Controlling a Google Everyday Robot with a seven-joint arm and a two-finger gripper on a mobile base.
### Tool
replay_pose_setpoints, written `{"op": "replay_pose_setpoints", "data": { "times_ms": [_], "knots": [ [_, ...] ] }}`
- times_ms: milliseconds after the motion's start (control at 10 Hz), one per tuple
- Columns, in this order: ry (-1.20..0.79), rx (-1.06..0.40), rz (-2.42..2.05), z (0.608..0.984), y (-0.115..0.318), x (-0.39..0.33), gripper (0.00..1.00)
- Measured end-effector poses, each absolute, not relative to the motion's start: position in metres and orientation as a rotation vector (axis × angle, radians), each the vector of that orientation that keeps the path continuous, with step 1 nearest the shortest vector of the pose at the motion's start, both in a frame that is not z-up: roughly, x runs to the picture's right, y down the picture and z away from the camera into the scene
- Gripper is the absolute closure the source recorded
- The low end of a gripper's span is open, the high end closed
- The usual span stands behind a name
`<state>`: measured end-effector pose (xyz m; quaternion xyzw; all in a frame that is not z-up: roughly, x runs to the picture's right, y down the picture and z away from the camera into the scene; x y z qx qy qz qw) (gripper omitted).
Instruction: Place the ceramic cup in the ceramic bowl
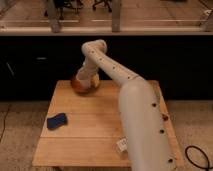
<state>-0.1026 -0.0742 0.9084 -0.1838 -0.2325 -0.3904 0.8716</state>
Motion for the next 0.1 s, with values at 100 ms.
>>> {"op": "replay_pose_setpoints", "data": {
  "times_ms": [100],
  "knots": [
    [-0.491,-0.382,-0.811,0.9052,-0.0752,-0.1004,0.2]
  ]
}}
